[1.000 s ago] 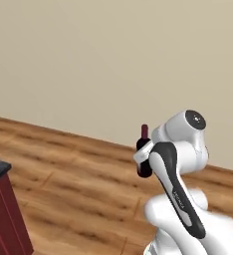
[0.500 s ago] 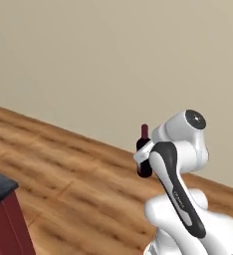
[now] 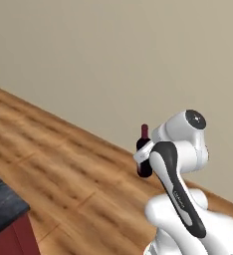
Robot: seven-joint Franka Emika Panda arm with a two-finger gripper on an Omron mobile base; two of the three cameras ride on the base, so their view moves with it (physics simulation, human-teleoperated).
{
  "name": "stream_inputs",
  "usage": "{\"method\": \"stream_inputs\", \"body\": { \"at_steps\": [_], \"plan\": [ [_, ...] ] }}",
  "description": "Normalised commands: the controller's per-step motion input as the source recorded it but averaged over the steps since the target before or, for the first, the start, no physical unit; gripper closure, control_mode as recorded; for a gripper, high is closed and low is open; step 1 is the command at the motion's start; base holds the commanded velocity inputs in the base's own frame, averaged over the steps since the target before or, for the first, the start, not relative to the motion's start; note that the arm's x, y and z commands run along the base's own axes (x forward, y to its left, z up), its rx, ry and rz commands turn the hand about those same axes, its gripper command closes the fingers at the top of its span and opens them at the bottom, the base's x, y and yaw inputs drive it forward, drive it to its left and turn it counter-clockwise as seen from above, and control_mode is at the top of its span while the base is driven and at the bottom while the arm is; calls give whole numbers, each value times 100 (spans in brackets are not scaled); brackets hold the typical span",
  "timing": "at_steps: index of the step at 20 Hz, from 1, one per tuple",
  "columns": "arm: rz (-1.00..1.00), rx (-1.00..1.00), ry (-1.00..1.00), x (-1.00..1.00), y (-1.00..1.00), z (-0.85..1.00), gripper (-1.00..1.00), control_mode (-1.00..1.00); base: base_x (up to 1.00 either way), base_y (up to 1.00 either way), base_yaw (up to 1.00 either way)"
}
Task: There is a wine glass and glass cup on the dining counter. Place the wine bottle next to the wine glass and the juice bottle next to the glass cup.
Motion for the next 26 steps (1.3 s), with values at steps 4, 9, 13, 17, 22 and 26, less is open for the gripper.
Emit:
{"method": "stream_inputs", "body": {
  "at_steps": [4, 9, 13, 17, 22, 26],
  "plan": [
    [0, 0, 0, 0, 0, 0, 100, 100, 88, 0, 33],
    [0, 0, 0, 0, 0, 0, 100, 100, 88, 3, 33],
    [0, 0, 0, 0, 0, 0, 100, 100, 87, 5, 34],
    [0, 0, 0, 0, 0, 0, 100, 100, 87, 6, 35],
    [0, 0, 0, 0, 0, 0, 100, 100, 89, 3, 31],
    [0, 0, 0, 0, 0, 0, 100, 100, 91, 1, 29]
  ]
}}
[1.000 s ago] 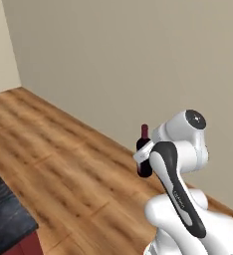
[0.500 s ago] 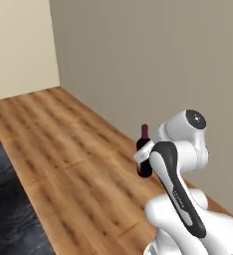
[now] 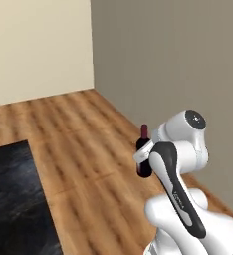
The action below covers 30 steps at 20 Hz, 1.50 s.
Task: There is a wine glass and glass cup on the dining counter. Place the wine bottle next to the wine glass and the juice bottle next to the glass cup.
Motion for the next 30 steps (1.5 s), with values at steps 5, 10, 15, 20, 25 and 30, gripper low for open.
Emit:
{"method": "stream_inputs", "body": {
  "at_steps": [5, 10, 15, 20, 25, 30],
  "plan": [
    [0, 0, 0, 0, 0, 0, 100, 100, 91, 0, 29],
    [0, 0, 0, 0, 0, 0, 100, 100, 89, 0, 30],
    [0, 0, 0, 0, 0, 0, 100, 100, 89, 0, 30],
    [0, 0, 0, 0, 0, 0, 100, 100, 86, 0, 32],
    [0, 0, 0, 0, 0, 0, 100, 100, 84, 0, 34],
    [0, 0, 0, 0, 0, 0, 100, 100, 82, 0, 35]
  ]
}}
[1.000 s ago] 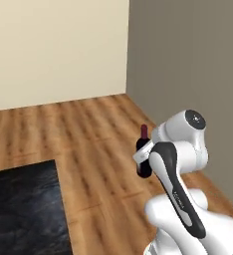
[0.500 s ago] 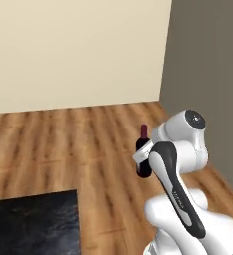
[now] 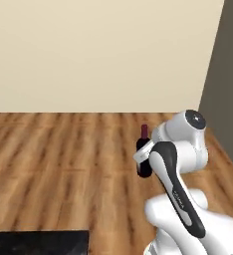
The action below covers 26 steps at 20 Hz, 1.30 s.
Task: There is a wine glass and glass cup on the dining counter. Place the wine bottle next to the wine glass and the juice bottle next to the glass cup.
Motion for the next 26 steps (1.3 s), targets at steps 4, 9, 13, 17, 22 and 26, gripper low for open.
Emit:
{"method": "stream_inputs", "body": {
  "at_steps": [4, 9, 13, 17, 22, 26],
  "plan": [
    [0, 0, 0, 0, 0, 0, 100, 100, 80, 0, 37],
    [0, 0, 0, 0, 0, 0, 100, 100, 74, 0, 46],
    [0, 0, 0, 0, 0, 0, 100, 100, 60, 0, 61],
    [0, 0, 0, 0, 0, 0, 100, 100, 57, 0, 65],
    [0, 0, 0, 0, 0, 0, 100, 100, 60, 0, 61],
    [0, 0, 0, 0, 0, 0, 100, 100, 70, 0, 46]
  ]
}}
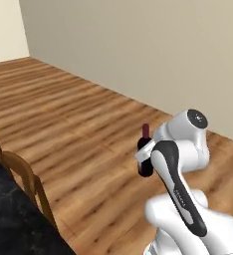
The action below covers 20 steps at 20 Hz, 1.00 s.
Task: There is a wine glass and glass cup on the dining counter. Place the wine bottle next to the wine glass and the juice bottle next to the glass cup.
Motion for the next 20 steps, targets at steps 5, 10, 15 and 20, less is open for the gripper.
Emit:
{"method": "stream_inputs", "body": {
  "at_steps": [5, 10, 15, 20],
  "plan": [
    [0, 0, 0, 0, 0, 0, 100, 100, 72, -4, 39],
    [0, 0, 0, 0, 0, 0, 100, 100, 69, -13, 34],
    [0, 0, 0, 0, 0, 0, 100, 100, 63, -28, 20],
    [0, 0, 0, 0, 0, 0, 100, 100, 64, -33, 13]
  ]
}}
